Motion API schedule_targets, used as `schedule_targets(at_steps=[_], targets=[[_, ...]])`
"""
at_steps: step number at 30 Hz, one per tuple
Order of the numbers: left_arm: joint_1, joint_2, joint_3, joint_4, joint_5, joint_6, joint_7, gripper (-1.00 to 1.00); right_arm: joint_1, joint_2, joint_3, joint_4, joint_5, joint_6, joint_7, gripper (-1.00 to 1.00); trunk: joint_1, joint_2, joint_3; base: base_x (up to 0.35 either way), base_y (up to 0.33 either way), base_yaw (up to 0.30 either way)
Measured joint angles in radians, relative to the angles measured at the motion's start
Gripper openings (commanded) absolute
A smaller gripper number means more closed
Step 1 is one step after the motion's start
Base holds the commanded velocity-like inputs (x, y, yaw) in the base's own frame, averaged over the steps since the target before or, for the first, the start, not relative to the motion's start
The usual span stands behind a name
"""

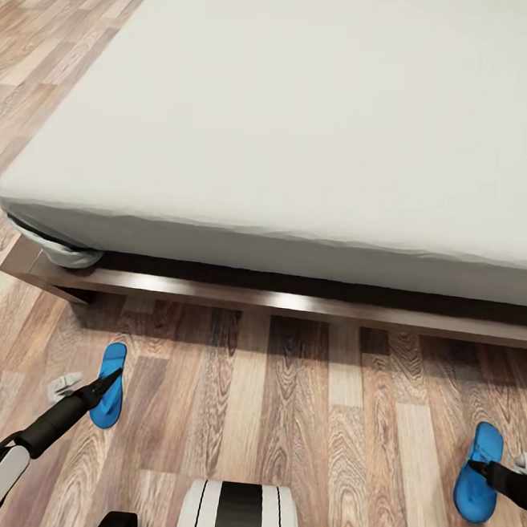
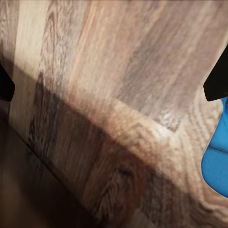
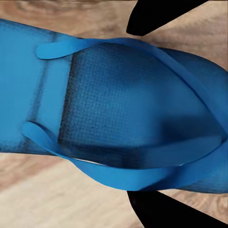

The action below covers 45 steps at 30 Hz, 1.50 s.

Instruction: In the bedroom, move the book from the bed onto either nightstand, and place the two sandals side by side next to the bed.

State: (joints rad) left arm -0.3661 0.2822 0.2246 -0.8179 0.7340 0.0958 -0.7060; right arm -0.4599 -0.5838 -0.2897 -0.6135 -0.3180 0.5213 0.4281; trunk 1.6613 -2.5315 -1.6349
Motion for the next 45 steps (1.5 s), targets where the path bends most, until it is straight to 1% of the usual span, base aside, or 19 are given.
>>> schedule_targets(at_steps=[2, 3, 4, 5, 6, 7, 9, 13, 14, 15, 16, 18, 22, 32, 45], targets=[[0.0, -0.001, -0.001, 0.0, 0.0, 0.0, 0.0, 1.0, 0.0, 0.02, 0.001, -0.013, 0.032, -0.014, -0.017, -1.0, 0.0, 0.0, 0.0, 0.0, 0.0, 0.0], [0.0, -0.001, -0.001, 0.0, 0.0, 0.0, 0.0, 1.0, 0.0, 0.044, 0.003, -0.027, 0.079, -0.029, -0.049, -1.0, 0.0, 0.0, 0.0, 0.0, 0.0, 0.0], [0.0, -0.003, -0.001, 0.0, 0.0, 0.0, 0.0, 1.0, 0.0, 0.068, 0.003, -0.038, 0.14, -0.048, -0.095, -1.0, 0.0, 0.0, 0.0, 0.0, 0.0, 0.0], [0.0, -0.004, -0.001, 0.0, 0.0, 0.0, 0.0, 1.0, -0.001, 0.081, 0.002, -0.042, 0.18, -0.06, -0.127, -1.0, 0.0, 0.0, 0.0, 0.0, 0.0, 0.0], [0.0, -0.006, -0.001, 0.0, 0.0, 0.0, 0.0, 1.0, -0.001, 0.09, 0.002, -0.045, 0.208, -0.068, -0.153, -1.0, 0.0, 0.0, 0.0, 0.0, 0.0, 0.0], [0.0, -0.006, -0.002, 0.0, 0.0, 0.0, 0.0, 1.0, -0.001, 0.097, 0.002, -0.047, 0.224, -0.074, -0.172, -1.0, 0.0, 0.0, 0.0, 0.0, 0.0, 0.0], [0.0, -0.007, -0.002, 0.0, 0.0, 0.0, 0.0, 1.0, -0.002, 0.104, 0.002, -0.05, 0.24, -0.08, -0.192, -1.0, 0.0, 0.0, 0.0, 0.0, 0.0, 0.0], [0.0, -0.009, -0.003, 0.0, 0.0, 0.0, 0.0, 1.0, -0.004, 0.111, 0.002, -0.069, 0.248, -0.09, -0.203, -1.0, 0.0, 0.0, 0.0, 0.0, 0.0, 0.0], [0.0, -0.011, -0.004, 0.0, 0.0, 0.0, 0.0, 1.0, -0.004, 0.112, 0.002, -0.073, 0.249, -0.106, -0.204, -1.0, 0.0, 0.0, 0.0, 0.0, 0.0, 0.0], [0.001, -0.013, -0.014, 0.0, 0.0, 0.0, 0.0, 1.0, -0.004, 0.113, 0.002, -0.075, 0.252, -0.175, -0.204, -1.0, 0.0, 0.0, 0.0, 0.0, 0.0, 0.0], [0.0, -0.014, -0.019, 0.0, 0.0, 0.0, 0.0, 1.0, -0.003, 0.113, 0.002, -0.074, 0.253, -0.196, -0.203, -1.0, 0.0, 0.0, 0.0, 0.0, 0.0, 0.0], [0.0, -0.015, -0.047, 0.0, 0.0, 0.0, 0.0, 1.0, -0.003, 0.113, 0.001, -0.074, 0.251, -0.257, -0.201, -1.0, 0.0, 0.0, 0.0, 0.0, 0.0, 0.0], [0.0, -0.015, -0.064, 0.0, 0.0, 0.0, 0.0, 1.0, -0.003, 0.114, 0.001, -0.068, 0.253, -0.29, -0.201, -1.0, 0.0, 0.0, 0.0, 0.0, 0.0, 0.0], [0.0, -0.015, -0.066, 0.0, 0.001, 0.0, 0.001, 1.0, -0.004, 0.114, 0.002, -0.064, 0.253, -0.297, -0.204, -1.0, 0.0, 0.0, 0.0, 0.023, 0.023, 0.0], [0.001, -0.015, -0.066, 0.001, 0.001, 0.0, 0.002, 1.0, -0.003, 0.115, 0.003, -0.065, 0.253, -0.3, -0.206, -1.0, 0.0, 0.0, 0.0, 0.187, 0.236, 0.0]])
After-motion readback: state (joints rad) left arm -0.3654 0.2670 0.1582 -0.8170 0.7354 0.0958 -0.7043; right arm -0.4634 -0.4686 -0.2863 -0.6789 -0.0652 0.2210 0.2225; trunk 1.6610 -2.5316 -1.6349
